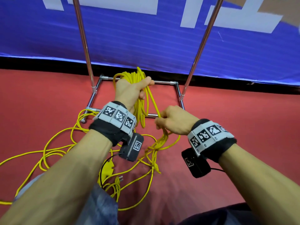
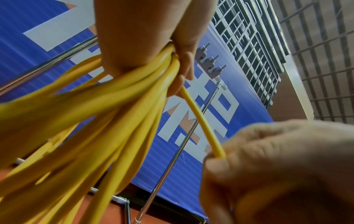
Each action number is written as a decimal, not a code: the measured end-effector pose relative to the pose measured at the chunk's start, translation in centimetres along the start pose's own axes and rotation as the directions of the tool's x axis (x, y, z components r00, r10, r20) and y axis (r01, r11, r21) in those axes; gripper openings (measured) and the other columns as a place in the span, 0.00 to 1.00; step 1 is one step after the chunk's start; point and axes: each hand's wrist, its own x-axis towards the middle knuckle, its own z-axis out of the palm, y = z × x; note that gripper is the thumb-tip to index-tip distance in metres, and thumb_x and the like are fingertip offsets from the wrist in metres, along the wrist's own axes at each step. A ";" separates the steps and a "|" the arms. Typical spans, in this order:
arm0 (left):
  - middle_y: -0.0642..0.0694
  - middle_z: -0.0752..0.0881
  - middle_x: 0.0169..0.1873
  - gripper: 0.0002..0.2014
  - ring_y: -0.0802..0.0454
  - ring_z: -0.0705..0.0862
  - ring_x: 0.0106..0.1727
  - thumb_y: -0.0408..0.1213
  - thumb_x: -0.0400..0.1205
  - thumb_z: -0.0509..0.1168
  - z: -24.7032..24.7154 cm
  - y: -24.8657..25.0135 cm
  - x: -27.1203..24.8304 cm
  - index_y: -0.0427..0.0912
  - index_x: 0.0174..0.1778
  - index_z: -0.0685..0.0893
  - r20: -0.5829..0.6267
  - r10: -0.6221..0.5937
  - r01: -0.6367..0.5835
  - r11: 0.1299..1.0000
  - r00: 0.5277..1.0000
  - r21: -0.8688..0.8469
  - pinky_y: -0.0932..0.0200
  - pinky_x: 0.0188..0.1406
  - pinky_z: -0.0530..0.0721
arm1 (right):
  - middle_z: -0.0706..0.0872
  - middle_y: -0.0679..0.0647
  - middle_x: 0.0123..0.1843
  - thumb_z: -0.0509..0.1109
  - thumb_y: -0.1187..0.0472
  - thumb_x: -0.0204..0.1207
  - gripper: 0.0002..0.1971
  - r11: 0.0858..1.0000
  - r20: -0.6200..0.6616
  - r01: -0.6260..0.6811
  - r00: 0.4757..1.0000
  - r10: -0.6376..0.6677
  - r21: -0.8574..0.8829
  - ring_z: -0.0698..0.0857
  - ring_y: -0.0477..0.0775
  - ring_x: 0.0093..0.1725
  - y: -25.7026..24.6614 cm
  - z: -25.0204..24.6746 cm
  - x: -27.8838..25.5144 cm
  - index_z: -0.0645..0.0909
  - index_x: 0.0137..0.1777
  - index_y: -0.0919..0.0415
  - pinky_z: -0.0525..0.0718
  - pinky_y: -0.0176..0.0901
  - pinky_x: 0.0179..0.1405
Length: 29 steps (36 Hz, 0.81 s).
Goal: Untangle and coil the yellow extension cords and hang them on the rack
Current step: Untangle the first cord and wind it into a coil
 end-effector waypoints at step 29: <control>0.42 0.77 0.17 0.10 0.48 0.71 0.20 0.42 0.72 0.75 1.5 -1.5 -1.6 0.38 0.31 0.90 0.011 0.028 -0.029 0.995 1.000 0.100 0.55 0.27 0.73 | 0.85 0.47 0.26 0.65 0.58 0.78 0.15 0.974 -0.125 0.052 0.992 -0.024 0.221 0.77 0.37 0.21 0.3 -1.2 0.7 0.88 0.35 0.63 0.73 0.30 0.26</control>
